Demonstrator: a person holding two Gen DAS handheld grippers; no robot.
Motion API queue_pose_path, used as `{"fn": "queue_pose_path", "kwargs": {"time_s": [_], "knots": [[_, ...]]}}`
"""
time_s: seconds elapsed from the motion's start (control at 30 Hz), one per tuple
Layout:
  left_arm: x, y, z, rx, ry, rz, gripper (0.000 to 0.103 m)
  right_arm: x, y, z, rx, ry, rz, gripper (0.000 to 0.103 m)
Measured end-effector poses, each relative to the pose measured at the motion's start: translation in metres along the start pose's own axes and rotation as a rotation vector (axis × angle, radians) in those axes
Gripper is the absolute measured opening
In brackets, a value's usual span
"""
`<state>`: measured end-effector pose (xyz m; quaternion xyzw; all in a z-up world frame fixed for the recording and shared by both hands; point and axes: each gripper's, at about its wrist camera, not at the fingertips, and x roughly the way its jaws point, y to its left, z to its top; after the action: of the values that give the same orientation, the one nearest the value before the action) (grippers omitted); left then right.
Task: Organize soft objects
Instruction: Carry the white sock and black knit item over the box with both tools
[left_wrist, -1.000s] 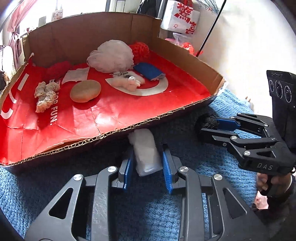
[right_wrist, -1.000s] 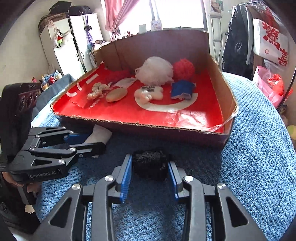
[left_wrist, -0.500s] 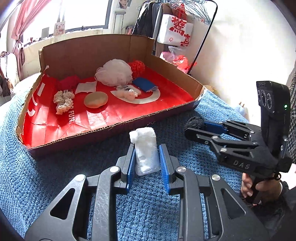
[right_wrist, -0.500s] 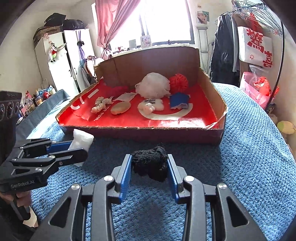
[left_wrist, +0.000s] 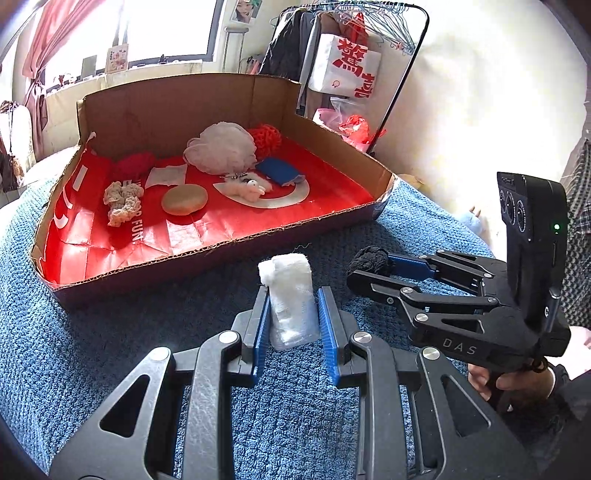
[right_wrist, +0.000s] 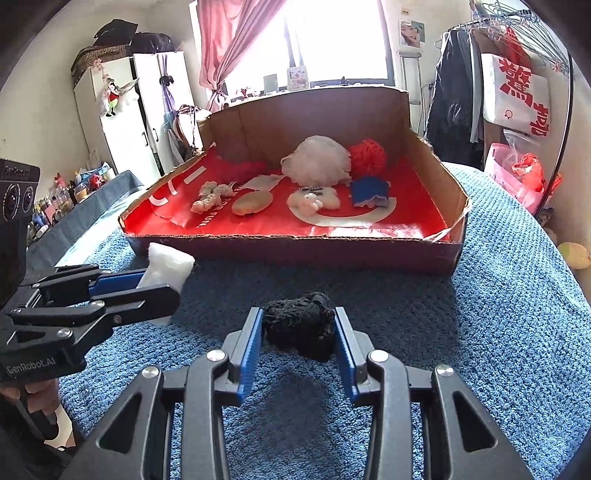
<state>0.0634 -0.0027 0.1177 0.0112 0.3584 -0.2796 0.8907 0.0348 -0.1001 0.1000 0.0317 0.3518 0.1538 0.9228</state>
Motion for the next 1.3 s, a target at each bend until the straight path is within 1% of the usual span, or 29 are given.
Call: {"fn": "queue_pose_path", "kwargs": {"time_s": [0.13, 0.27, 0.43, 0.53, 0.6, 0.77, 0.83, 0.97, 1.07, 1.2, 1.3], "knots": [[-0.003, 0.002, 0.002, -0.01, -0.01, 0.006, 0.024, -0.002, -0.005, 0.002, 0.011, -0.001, -0.001, 0.04], [-0.007, 0.008, 0.013, -0.018, -0.036, 0.008, 0.024, -0.006, -0.009, 0.011, 0.019, -0.021, 0.013, 0.04], [-0.001, 0.019, 0.036, -0.023, -0.046, -0.002, 0.024, -0.008, -0.015, 0.039, 0.009, -0.06, 0.011, 0.04], [0.015, 0.026, 0.051, -0.022, -0.02, -0.017, 0.024, -0.002, -0.017, 0.06, -0.015, -0.066, -0.015, 0.04], [0.028, 0.03, 0.06, -0.013, 0.011, -0.03, 0.024, 0.009, -0.019, 0.072, -0.03, -0.042, -0.043, 0.04], [0.063, 0.038, 0.079, 0.012, 0.073, -0.015, 0.024, 0.043, -0.027, 0.094, -0.039, 0.051, -0.059, 0.04], [0.076, 0.04, 0.084, 0.02, 0.101, -0.022, 0.024, 0.056, -0.029, 0.098, -0.052, 0.089, -0.062, 0.04], [0.097, 0.044, 0.089, 0.019, 0.156, -0.019, 0.024, 0.079, -0.033, 0.101, -0.058, 0.154, -0.064, 0.04], [0.107, 0.047, 0.089, 0.01, 0.19, -0.013, 0.024, 0.091, -0.033, 0.1, -0.07, 0.187, -0.078, 0.04], [0.116, 0.051, 0.089, -0.017, 0.225, -0.015, 0.024, 0.099, -0.034, 0.098, -0.072, 0.213, -0.09, 0.04], [0.121, 0.053, 0.09, -0.026, 0.234, -0.012, 0.024, 0.102, -0.033, 0.097, -0.079, 0.221, -0.095, 0.04]]}}
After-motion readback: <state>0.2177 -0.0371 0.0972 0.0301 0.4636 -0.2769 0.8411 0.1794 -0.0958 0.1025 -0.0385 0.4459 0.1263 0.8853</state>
